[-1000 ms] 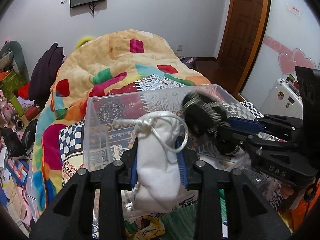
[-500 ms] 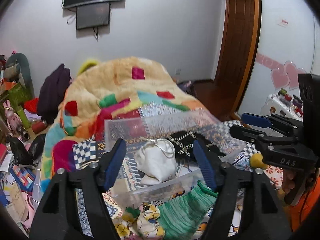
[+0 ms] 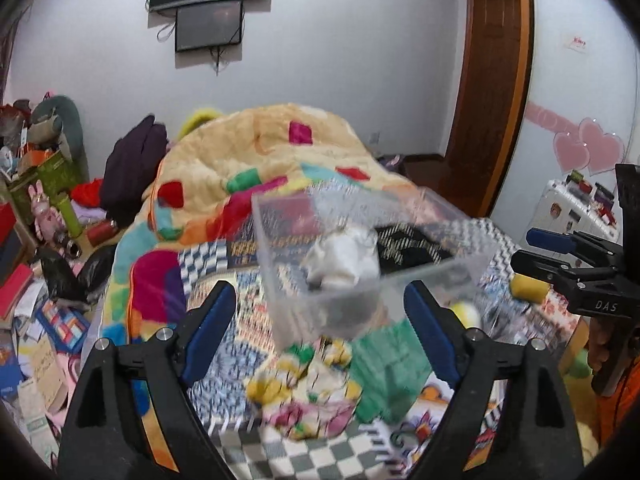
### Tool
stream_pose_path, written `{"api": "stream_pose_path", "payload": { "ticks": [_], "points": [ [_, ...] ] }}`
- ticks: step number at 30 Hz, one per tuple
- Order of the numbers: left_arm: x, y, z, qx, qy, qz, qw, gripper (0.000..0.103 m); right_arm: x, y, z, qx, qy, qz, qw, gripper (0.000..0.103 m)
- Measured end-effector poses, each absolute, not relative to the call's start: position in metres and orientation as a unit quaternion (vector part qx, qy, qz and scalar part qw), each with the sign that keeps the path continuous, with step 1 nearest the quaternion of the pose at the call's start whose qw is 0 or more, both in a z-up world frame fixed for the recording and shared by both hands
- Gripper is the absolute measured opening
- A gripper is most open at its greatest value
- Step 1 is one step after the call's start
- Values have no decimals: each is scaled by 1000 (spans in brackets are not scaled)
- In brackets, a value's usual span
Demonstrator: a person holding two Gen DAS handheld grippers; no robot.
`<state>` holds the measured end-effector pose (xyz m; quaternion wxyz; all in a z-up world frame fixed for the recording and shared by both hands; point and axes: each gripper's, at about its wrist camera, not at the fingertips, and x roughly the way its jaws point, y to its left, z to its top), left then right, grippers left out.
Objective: Organize soft objects
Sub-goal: 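Open the left tool to drop the bag in the box while the right tool drops the cap, then grasp the floral cloth with the left tool while the right tool grasps the silver foil bag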
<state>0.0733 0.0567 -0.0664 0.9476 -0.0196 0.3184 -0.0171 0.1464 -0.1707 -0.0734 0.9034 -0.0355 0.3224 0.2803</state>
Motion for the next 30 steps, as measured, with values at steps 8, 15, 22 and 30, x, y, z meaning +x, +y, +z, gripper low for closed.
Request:
{"api": "stream_pose_path", "payload": {
  "ticks": [8, 15, 22, 30],
  "points": [
    [66, 63, -106, -21, 363, -1, 932, 86, 147, -171, -111, -34, 376, 267, 887, 69],
    [67, 68, -122, -35, 377, 4, 926, 86, 146, -179, -127, -16, 407, 260, 876, 69],
    [73, 74, -139, -54, 400, 4, 915, 69, 143, -190, -137, 20, 428, 272, 862, 50],
    [67, 66, -142, -40, 400, -3, 916, 32, 132, -184, -130, 4, 415, 276, 867, 31]
  ]
}}
